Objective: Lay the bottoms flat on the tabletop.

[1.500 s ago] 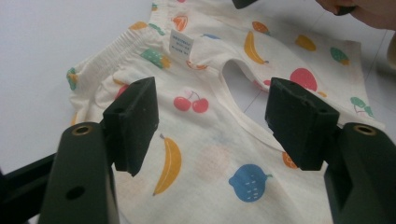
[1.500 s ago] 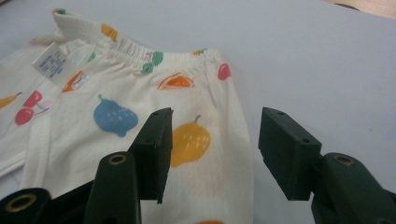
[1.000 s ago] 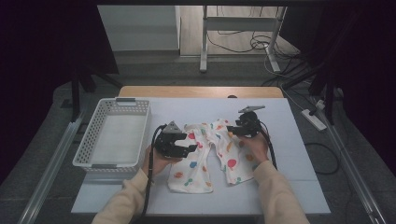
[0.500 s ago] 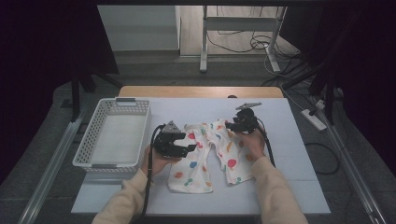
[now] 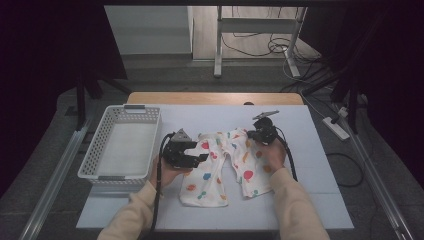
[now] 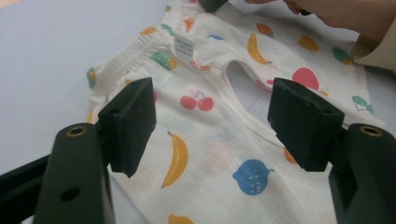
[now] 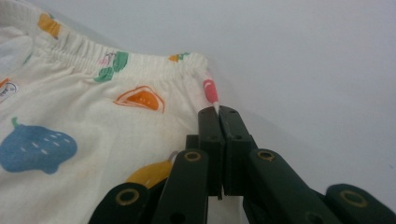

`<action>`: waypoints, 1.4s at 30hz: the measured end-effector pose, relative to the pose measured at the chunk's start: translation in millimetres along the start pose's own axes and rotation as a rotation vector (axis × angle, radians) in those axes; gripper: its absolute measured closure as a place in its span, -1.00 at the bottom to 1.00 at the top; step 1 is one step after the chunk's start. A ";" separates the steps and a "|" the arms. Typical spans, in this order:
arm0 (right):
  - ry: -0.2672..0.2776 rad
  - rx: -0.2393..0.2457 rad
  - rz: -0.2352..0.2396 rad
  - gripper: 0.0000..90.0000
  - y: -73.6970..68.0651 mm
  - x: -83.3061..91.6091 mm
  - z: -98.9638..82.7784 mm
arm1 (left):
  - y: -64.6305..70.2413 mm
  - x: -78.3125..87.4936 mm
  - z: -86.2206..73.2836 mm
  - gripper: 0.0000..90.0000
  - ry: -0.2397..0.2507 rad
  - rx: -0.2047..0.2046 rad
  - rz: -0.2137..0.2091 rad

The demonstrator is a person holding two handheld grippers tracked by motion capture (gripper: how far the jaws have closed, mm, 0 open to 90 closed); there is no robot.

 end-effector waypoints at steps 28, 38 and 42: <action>0.084 -0.133 0.024 0.03 22.1 39.7 -15.8 | -1.5 0.6 -0.4 -0.30 0.000 0.003 0.000; 0.090 -0.103 0.052 -0.02 8.5 56.0 -24.5 | -0.8 0.9 0.4 -0.30 0.001 -0.001 -0.007; 0.079 -0.102 0.053 -0.03 4.0 60.9 -30.9 | -0.4 3.4 1.0 -0.30 0.008 -0.001 -0.006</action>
Point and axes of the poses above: each handheld gripper's, and its own axes: x roughly backward along the jaws, z roughly out of its top, y roughly to its right, the point moved 2 cm from there along -x, roughly forward along the jaws, and after that the axes turned 7 degrees about -x, right-handed, at the moved point
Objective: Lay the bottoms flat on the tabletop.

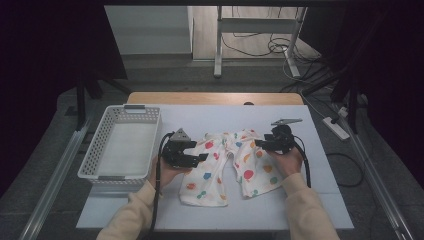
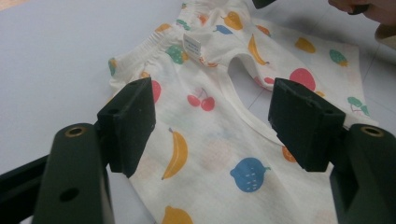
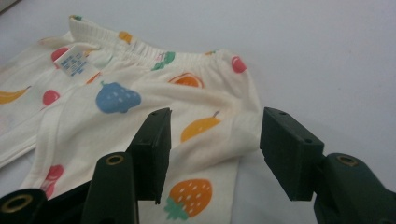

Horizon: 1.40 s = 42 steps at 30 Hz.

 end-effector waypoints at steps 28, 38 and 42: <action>-0.090 0.051 -0.062 -0.09 -28.0 44.0 -65.8 | -1.5 4.6 0.1 -0.32 0.007 0.004 -0.008; -0.127 0.013 -0.084 0.20 -22.7 69.3 -99.4 | -0.8 4.4 1.2 -0.32 0.009 -0.001 -0.007; -0.145 0.049 -0.082 0.68 -26.2 73.5 -103.2 | -1.1 4.2 0.8 -0.32 0.005 0.000 -0.007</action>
Point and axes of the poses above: each handheld gripper's, and its own axes: x roughly backward along the jaws, z roughly out of its top, y roughly to its right, the point moved 2 cm from there along -x, roughly forward along the jaws, and after that the axes turned 7 degrees about -x, right-handed, at the moved point
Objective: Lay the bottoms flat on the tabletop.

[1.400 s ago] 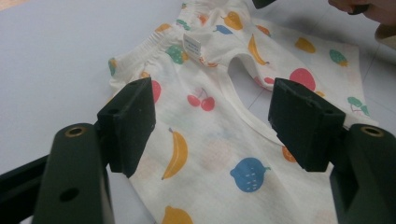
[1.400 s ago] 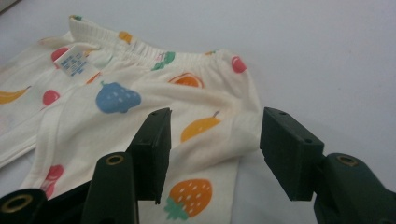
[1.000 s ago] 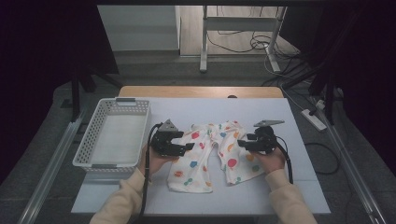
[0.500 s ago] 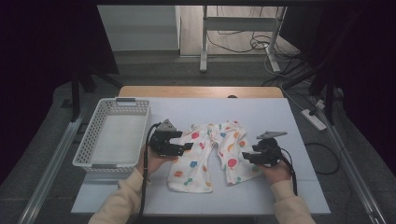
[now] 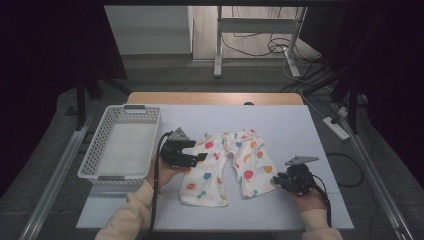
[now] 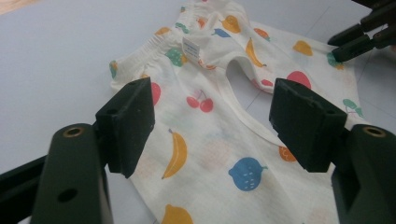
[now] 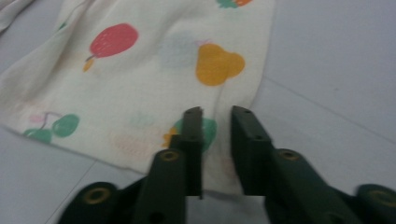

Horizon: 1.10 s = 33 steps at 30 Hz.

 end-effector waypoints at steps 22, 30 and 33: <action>-0.020 -0.005 0.069 0.70 -4.4 27.3 -32.6 | -3.2 0.2 -2.2 -0.32 -0.005 0.009 0.005; 0.082 0.096 0.137 0.19 -35.3 24.3 -15.0 | -3.7 0.1 -2.6 -0.32 -0.005 0.011 0.008; 0.075 0.131 0.207 0.15 -53.1 17.5 -8.8 | -3.5 0.2 -2.9 -0.32 -0.004 0.014 0.010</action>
Point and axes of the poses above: each handheld gripper's, and its own axes: x roughly backward along the jaws, z roughly out of its top, y roughly to its right, the point moved 2 cm from there along -x, roughly forward along the jaws, and after that the axes turned 7 degrees about -x, right-handed, at the moved point
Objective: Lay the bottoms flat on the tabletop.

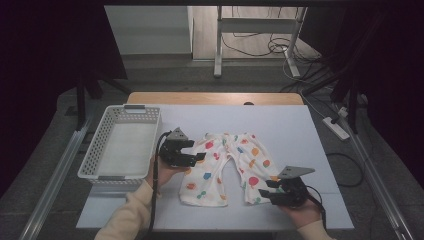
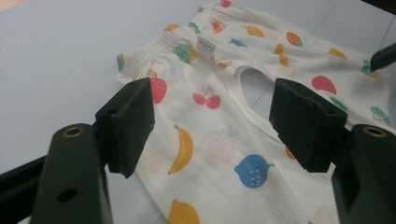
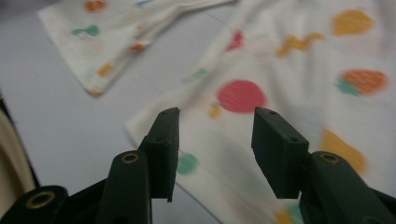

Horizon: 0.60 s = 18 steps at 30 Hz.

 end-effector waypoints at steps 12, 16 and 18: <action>-0.107 0.125 0.006 0.11 -41.0 -41.6 12.2 | 1.0 -1.1 0.0 -0.32 -0.003 -0.005 -0.004; -0.147 0.159 -0.049 0.32 -40.6 -44.6 8.2 | 1.6 -1.6 -0.3 -0.33 -0.005 -0.004 -0.004; -0.148 0.176 -0.056 0.51 -39.9 -43.9 7.0 | 2.4 -1.8 0.1 -0.32 -0.004 -0.006 -0.008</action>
Point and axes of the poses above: each handheld gripper's, and its own axes: x roughly backward along the jaws, z roughly out of its top, y roughly to its right, the point moved 2 cm from there along -x, roughly forward along the jaws, and after that the axes turned 7 degrees about -x, right-handed, at the moved point
